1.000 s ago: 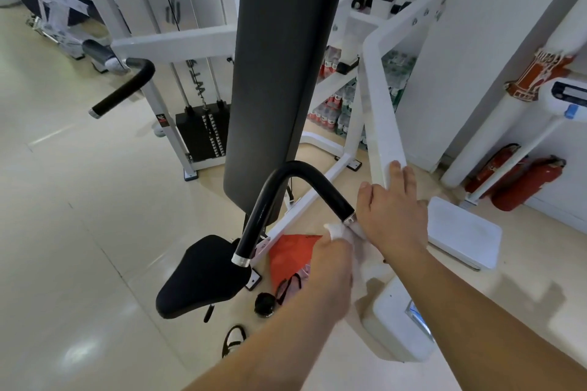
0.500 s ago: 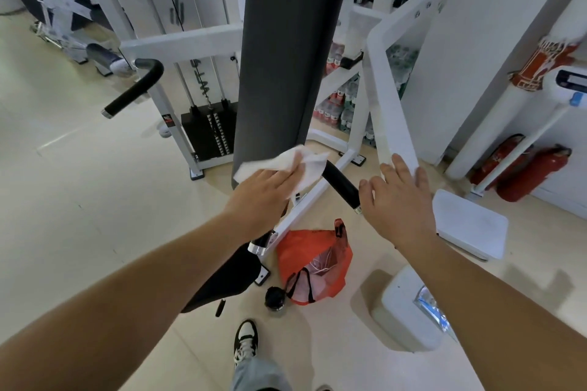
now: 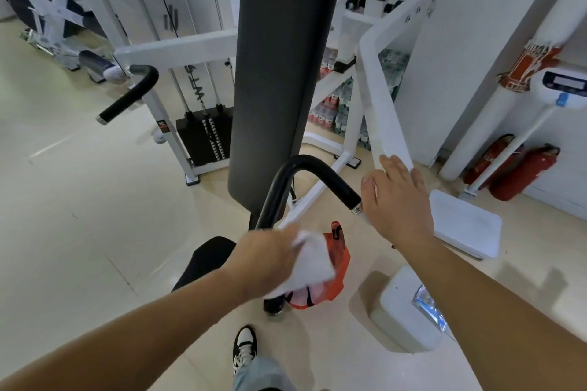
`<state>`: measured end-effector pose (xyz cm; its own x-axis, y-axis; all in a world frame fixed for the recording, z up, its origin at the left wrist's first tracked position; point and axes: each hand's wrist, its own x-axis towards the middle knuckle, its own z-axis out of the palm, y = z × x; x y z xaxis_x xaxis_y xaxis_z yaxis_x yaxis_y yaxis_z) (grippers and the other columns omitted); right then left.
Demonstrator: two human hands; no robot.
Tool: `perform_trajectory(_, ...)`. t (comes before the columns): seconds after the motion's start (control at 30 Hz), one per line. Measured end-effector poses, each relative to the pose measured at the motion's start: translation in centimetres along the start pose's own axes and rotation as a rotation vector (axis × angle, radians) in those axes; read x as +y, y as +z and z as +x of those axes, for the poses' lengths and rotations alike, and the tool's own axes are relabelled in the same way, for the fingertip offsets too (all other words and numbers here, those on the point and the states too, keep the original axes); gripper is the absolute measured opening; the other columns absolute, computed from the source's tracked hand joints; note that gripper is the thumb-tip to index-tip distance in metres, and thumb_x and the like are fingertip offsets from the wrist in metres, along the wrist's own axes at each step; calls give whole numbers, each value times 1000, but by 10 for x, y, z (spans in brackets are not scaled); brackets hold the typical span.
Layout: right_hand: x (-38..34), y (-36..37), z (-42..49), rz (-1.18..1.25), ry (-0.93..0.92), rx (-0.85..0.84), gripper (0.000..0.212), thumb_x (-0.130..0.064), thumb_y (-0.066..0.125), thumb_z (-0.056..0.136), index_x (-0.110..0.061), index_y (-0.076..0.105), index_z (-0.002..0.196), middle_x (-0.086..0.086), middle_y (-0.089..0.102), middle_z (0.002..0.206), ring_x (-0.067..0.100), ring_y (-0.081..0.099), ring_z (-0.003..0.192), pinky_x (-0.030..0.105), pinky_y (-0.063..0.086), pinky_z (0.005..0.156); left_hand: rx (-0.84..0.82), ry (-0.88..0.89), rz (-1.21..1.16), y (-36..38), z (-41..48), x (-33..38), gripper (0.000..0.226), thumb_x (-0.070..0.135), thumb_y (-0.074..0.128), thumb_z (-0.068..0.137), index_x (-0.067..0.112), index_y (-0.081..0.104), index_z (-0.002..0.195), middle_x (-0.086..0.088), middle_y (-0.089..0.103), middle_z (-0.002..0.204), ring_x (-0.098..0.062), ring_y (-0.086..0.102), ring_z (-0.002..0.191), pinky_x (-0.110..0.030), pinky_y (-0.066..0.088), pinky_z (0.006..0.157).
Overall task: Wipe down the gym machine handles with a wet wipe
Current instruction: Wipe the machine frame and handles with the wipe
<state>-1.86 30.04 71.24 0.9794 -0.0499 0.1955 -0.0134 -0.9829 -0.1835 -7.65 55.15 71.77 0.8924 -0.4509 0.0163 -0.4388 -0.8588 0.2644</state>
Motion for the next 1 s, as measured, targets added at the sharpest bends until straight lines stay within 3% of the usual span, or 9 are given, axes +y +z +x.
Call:
perform_trajectory(0.13, 4, 1, -4, 203, 169, 166, 44, -31, 39, 107, -8, 55, 141, 18, 37, 166, 34, 32, 154, 52, 27, 127, 365, -535, -710, -48, 67, 8, 39, 38, 32, 112, 11, 61, 112, 1, 60, 79, -12, 60, 71, -37, 54, 65)
perform_trajectory(0.3, 4, -2, 4, 339, 309, 126, 50, -38, 28, 107, -10, 50, 143, 13, 51, 153, 30, 43, 144, 54, 47, 109, 555, 19, -299, -62, 108, 43, 28, 32, 39, 108, 18, 61, 120, -1, 70, 96, -23, 68, 88, -43, 58, 78)
perform_trajectory(0.4, 5, -1, 4, 344, 304, 117, 46, -36, 26, 106, -12, 54, 133, 12, 55, 145, 30, 47, 138, 54, 50, 103, 122, 302, 274, -13, 114, 54, 51, 34, 32, 104, 17, 49, 148, -8, 50, 154, -31, 38, 148, -54, 22, 125)
perform_trajectory(0.47, 6, 0, 5, 355, 305, 132, 41, -34, 28, 108, -13, 57, 129, 12, 57, 143, 30, 49, 136, 51, 51, 101, -240, 329, 405, 4, 110, 51, 69, 41, 38, 101, 13, 24, 163, -10, 23, 169, -31, 7, 159, -57, -3, 128)
perform_trajectory(0.53, 5, -1, 6, 362, 305, 134, 40, -33, 30, 110, -11, 59, 126, 12, 55, 148, 30, 48, 139, 49, 49, 105, -358, 373, 350, -2, 110, 47, 79, 45, 41, 97, 12, 16, 165, -6, 17, 171, -27, 2, 160, -55, -8, 128)
perform_trajectory(0.63, 4, 0, 10, 315, 306, 120, 40, -31, 33, 108, -9, 61, 126, 15, 51, 154, 33, 45, 142, 47, 45, 107, -508, 329, 178, -34, 138, 46, 64, 47, 29, 100, 16, 44, 153, -4, 44, 161, -27, 30, 153, -50, 14, 129)
perform_trajectory(0.73, 4, 2, 12, 262, 286, 119, 43, -33, 32, 106, -8, 60, 127, 17, 50, 153, 35, 46, 140, 47, 47, 104, -627, 332, 189, -49, 169, 41, 43, 36, 46, 91, 27, 61, 131, 1, 72, 120, -26, 65, 112, -47, 54, 99)
perform_trajectory(0.9, 1, 1, 13, 212, 291, 117, 46, -38, 25, 103, -13, 58, 123, 13, 49, 154, 34, 51, 133, 45, 55, 83, -560, 581, 615, -20, 188, 50, 31, 36, 57, 91, 21, 61, 118, 4, 54, 73, -24, 58, 69, -36, 55, 68)
perform_trajectory(1.0, 2, -1, 15, 194, 305, 99, 39, -36, 31, 107, -16, 56, 128, 8, 44, 157, 30, 48, 136, 43, 52, 85, -794, 422, 532, -13, 207, 66, 41, 50, 74, 79, 21, 68, 107, 5, 69, 89, -22, 68, 84, -37, 60, 81)
